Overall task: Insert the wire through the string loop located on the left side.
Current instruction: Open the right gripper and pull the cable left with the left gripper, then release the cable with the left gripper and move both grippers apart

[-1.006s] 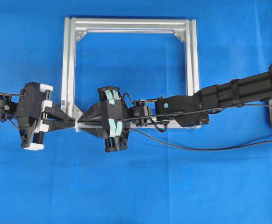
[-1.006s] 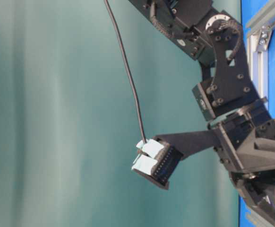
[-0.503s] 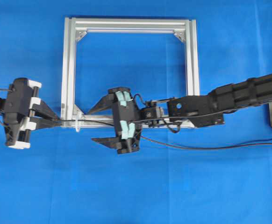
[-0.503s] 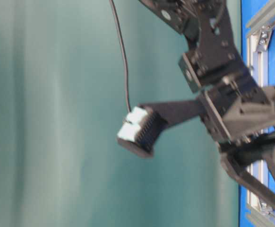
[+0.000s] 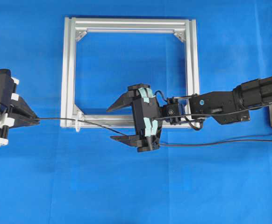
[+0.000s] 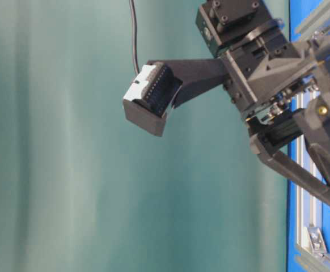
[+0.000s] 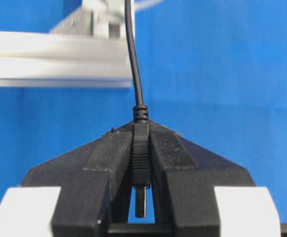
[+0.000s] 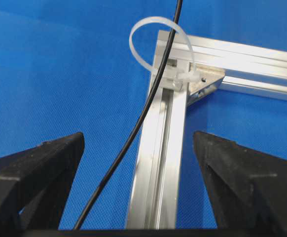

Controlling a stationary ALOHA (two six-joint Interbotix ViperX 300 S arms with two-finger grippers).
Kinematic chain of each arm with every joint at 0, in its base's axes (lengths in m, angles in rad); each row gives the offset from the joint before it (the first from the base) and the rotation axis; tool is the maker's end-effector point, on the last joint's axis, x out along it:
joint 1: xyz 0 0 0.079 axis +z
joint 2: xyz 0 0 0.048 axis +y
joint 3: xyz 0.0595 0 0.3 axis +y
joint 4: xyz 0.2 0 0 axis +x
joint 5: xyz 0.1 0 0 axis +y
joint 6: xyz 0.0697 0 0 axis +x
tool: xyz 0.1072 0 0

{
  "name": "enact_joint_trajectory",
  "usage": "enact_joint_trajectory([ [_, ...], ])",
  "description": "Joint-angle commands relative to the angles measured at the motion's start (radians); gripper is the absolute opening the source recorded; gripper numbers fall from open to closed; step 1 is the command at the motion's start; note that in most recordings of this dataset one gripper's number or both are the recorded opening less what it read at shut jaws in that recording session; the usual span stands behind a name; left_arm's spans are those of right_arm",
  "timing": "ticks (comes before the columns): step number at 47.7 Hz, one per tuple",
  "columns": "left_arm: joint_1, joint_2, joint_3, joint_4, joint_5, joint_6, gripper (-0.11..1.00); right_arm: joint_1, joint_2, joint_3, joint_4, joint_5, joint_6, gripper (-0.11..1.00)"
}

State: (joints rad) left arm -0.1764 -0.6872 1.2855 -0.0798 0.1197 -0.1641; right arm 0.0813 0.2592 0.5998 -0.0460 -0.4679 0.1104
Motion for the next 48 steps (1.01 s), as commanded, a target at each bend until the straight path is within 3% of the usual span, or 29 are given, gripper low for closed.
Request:
enact_joint_trajectory([
  [1, 0.003, -0.011, -0.006, 0.002, 0.006, -0.006, 0.05, 0.003, -0.037, -0.008, -0.003, -0.011, -0.002, 0.91],
  [43, 0.003, 0.012, -0.006, 0.017, -0.008, -0.003, 0.06, 0.003, -0.037, -0.012, -0.003, -0.034, -0.002, 0.91],
  [48, 0.003, 0.012, -0.006, 0.017, -0.006, -0.009, 0.26, 0.003, -0.037, -0.012, -0.002, -0.034, -0.002, 0.91],
])
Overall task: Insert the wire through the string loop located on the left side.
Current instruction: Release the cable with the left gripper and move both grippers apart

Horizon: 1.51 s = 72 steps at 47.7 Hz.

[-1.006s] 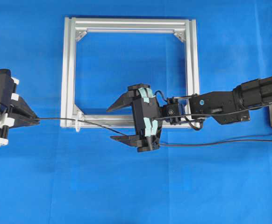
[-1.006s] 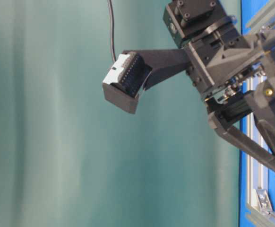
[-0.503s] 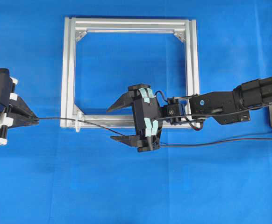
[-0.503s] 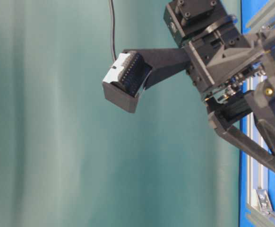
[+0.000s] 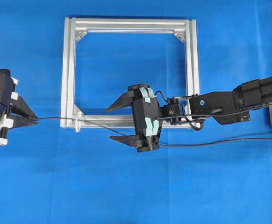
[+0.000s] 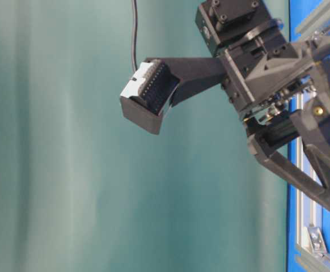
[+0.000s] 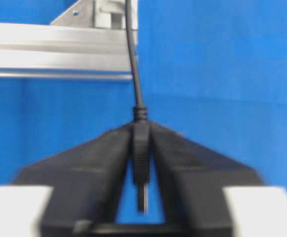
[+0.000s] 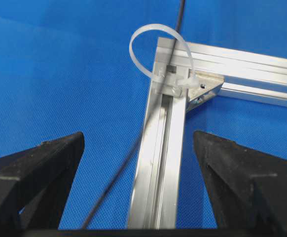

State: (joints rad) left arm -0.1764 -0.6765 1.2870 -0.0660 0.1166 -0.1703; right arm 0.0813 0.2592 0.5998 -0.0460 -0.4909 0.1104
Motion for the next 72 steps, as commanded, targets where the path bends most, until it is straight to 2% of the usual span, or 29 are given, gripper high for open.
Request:
enact_joint_trajectory([
  [1, 0.003, 0.002, -0.008, 0.003, -0.003, -0.003, 0.32, 0.003, -0.037, -0.014, -0.002, -0.011, -0.002, 0.91],
  [7, 0.003, -0.002, -0.008, 0.003, -0.003, 0.005, 0.71, 0.003, -0.037, -0.014, 0.000, -0.011, -0.002, 0.91],
  [9, 0.003, -0.005, -0.008, 0.003, -0.003, 0.006, 0.75, 0.003, -0.037, -0.014, 0.002, -0.011, 0.000, 0.91],
  [17, 0.003, -0.012, -0.008, 0.003, -0.003, 0.006, 0.68, 0.003, -0.037, -0.014, 0.002, -0.011, 0.002, 0.91],
  [25, 0.003, -0.037, -0.021, 0.003, -0.018, 0.006, 0.68, 0.003, -0.051, -0.020, 0.003, -0.008, 0.003, 0.91],
  [36, 0.003, -0.107, -0.066, 0.003, -0.066, 0.011, 0.68, 0.003, -0.135, -0.020, 0.005, 0.012, 0.008, 0.91],
  [52, 0.003, -0.169, -0.067, 0.003, -0.222, 0.021, 0.68, 0.003, -0.255, -0.021, 0.005, 0.083, 0.009, 0.91],
  [62, 0.003, -0.166, -0.067, 0.003, -0.238, 0.052, 0.68, 0.003, -0.261, -0.021, 0.005, 0.092, 0.014, 0.91],
  [72, 0.012, -0.163, -0.066, 0.003, -0.238, 0.052, 0.68, 0.003, -0.261, -0.020, 0.005, 0.094, 0.015, 0.91],
])
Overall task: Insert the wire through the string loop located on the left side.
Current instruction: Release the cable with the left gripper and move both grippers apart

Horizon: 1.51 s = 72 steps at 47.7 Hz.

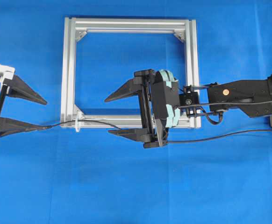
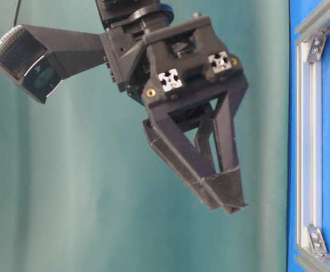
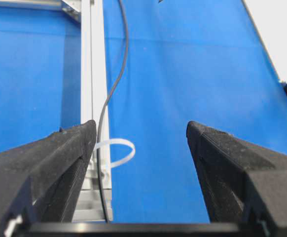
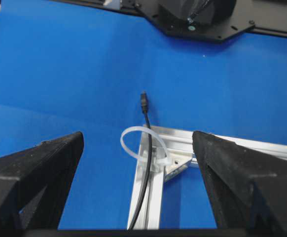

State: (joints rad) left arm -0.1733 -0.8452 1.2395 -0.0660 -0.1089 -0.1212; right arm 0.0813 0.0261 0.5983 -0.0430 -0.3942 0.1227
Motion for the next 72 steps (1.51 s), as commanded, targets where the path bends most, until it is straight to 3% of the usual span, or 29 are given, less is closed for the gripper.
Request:
enact_joint_trajectory([
  [1, 0.009, 0.006, -0.018, 0.003, -0.011, 0.003, 0.68, 0.003, -0.028, -0.018, 0.002, -0.003, 0.003, 0.91],
  [72, 0.029, 0.005, -0.017, 0.003, -0.006, 0.003, 0.68, 0.003, -0.028, -0.018, 0.003, 0.006, 0.002, 0.91],
])
